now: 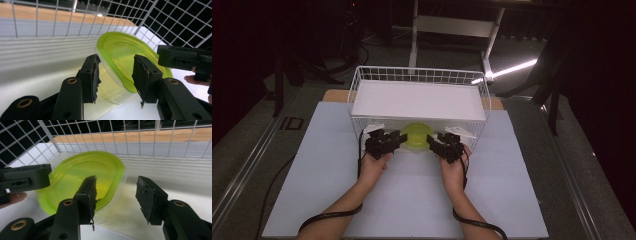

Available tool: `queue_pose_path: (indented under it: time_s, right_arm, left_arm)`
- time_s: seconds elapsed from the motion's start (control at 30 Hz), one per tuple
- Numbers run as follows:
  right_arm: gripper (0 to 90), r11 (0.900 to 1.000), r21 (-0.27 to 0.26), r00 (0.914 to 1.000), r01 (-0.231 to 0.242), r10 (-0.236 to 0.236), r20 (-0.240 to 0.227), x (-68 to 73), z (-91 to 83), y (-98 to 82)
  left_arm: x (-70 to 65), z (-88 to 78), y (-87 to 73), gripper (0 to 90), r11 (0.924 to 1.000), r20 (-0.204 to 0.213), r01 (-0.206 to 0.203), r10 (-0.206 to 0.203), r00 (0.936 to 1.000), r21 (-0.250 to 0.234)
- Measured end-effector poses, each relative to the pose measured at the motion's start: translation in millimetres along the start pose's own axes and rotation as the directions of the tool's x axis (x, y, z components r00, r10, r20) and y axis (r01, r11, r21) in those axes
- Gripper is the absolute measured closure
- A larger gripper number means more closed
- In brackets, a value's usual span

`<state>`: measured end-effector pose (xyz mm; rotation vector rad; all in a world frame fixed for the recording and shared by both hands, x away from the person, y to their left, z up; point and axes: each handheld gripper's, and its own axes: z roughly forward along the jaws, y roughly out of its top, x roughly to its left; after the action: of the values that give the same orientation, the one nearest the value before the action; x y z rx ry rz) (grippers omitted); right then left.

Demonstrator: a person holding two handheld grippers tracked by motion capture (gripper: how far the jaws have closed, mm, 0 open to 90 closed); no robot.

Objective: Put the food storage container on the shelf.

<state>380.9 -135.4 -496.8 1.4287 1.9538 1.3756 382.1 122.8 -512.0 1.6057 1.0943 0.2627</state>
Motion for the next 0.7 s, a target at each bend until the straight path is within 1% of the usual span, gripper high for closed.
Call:
queue_pose_path:
  time_s: [0.03,0.1,0.2,0.3,0.33,0.4,0.5,0.53,0.57,0.6,0.63,0.7]
  right_arm:
    - [49.3,1.0,-0.007,1.0,0.007,-0.007,0.001,0.7,-1.6,-0.2]
    - [48.8,1.0,-0.008,0.9997,0.024,-0.024,0.0,1.8,-4.5,0.1]
    - [48.7,0.999,-0.013,0.9994,0.034,-0.034,-0.011,2.6,-11.8,0.4]
    - [48.8,0.999,-0.011,0.9991,0.038,-0.038,-0.018,4.4,-20.6,-0.5]
    - [48.8,0.999,-0.011,0.999,0.042,-0.042,-0.018,5.6,-23.3,-1.4]
    - [49.0,0.999,-0.011,0.9982,0.053,-0.053,-0.028,8.2,-28.5,-3.4]
    - [49.6,0.997,-0.001,0.9964,0.074,-0.074,-0.041,13.5,-34.6,-7.0]
    - [50.0,0.997,0.003,0.9958,0.079,-0.079,-0.046,15.6,-36.4,-8.4]
    - [51.0,0.996,0.001,0.9949,0.086,-0.085,-0.054,17.7,-38.1,-9.7]
    - [53.4,0.995,-0.001,0.9937,0.099,-0.099,-0.052,19.9,-39.9,-11.0]
    - [55.4,0.994,0.0,0.9928,0.109,-0.109,-0.049,22.4,-41.6,-12.2]
    - [59.3,0.993,0.003,0.9913,0.118,-0.117,-0.059,26.8,-44.4,-14.6]
  left_arm:
    - [-0.4,-1.4,0.1,56.3,1.0,0.005,-0.001,0.001,1.0,-0.004]
    - [-1.9,-4.8,0.0,55.2,0.9998,0.013,0.012,-0.012,0.9998,-0.013]
    - [-5.0,-11.2,-1.3,54.6,0.9996,0.029,0.025,-0.024,0.9993,-0.013]
    - [-8.5,-18.5,-2.8,54.6,0.9999,0.038,0.007,-0.006,0.9993,-0.01]
    - [-10.3,-21.0,-3.4,54.4,0.9999,0.038,0.009,-0.009,0.9992,-0.01]
    - [-14.5,-26.6,-4.2,54.1,1.0,0.021,-0.002,0.002,0.9998,-0.007]
    - [-19.7,-35.5,-6.0,53.9,0.9999,0.022,-0.003,0.003,0.9998,-0.012]
    - [-21.4,-38.4,-6.9,50.6,1.0,0.018,-0.004,0.004,0.9998,-0.008]
    - [-23.0,-41.6,-7.9,49.2,1.0,0.02,0.0,0.0,0.9998,-0.005]
    - [-24.2,-45.1,-9.1,49.1,1.0,0.034,0.002,-0.001,0.9994,-0.009]
    - [-26.0,-48.3,-10.1,48.6,1.0,0.041,-0.006,0.006,0.9991,-0.006]
    - [-30.0,-55.0,-12.3,43.5,0.9998,0.041,-0.021,0.021,0.9989,-0.002]
